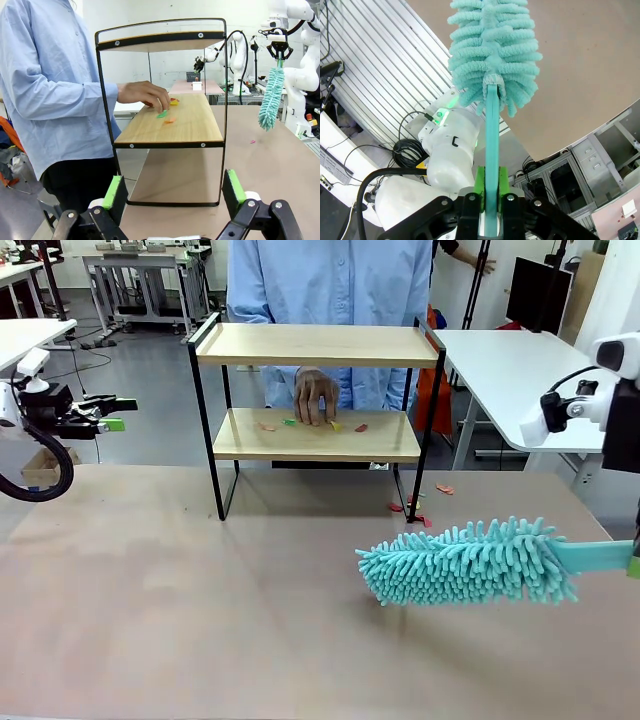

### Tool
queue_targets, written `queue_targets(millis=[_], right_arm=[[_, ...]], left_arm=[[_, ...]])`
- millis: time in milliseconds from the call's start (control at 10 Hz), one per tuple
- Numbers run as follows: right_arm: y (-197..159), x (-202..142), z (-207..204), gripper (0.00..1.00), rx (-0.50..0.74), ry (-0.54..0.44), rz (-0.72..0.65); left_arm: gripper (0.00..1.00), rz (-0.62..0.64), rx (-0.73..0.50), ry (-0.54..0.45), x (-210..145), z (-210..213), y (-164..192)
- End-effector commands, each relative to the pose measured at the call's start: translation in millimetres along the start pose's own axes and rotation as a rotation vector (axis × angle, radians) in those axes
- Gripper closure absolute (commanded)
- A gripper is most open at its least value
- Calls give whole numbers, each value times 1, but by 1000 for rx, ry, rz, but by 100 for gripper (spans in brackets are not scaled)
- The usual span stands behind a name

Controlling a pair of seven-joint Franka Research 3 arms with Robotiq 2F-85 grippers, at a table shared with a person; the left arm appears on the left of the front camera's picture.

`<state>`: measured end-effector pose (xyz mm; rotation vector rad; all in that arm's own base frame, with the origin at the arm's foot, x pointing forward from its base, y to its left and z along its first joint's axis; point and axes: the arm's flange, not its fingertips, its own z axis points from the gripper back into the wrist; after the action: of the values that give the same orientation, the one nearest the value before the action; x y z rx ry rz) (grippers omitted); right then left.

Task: Clean the shelf.
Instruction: Clean the specific section of the Shelf indicated by the human with the Duster.

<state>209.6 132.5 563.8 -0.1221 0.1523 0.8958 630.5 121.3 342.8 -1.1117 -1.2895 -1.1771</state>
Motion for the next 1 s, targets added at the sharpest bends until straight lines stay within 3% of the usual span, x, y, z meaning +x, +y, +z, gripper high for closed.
queue_targets(millis=[0,800,900], right_arm=[[-1,-1,0,87,0,-10,-3],[0,0,0,87,0,0,0],[9,8,19,87,90,-93,-20]], left_arm=[[0,-5,2,3,3,0,-1],[0,-5,2,3,3,0,-1],[0,-5,2,3,3,0,-1]])
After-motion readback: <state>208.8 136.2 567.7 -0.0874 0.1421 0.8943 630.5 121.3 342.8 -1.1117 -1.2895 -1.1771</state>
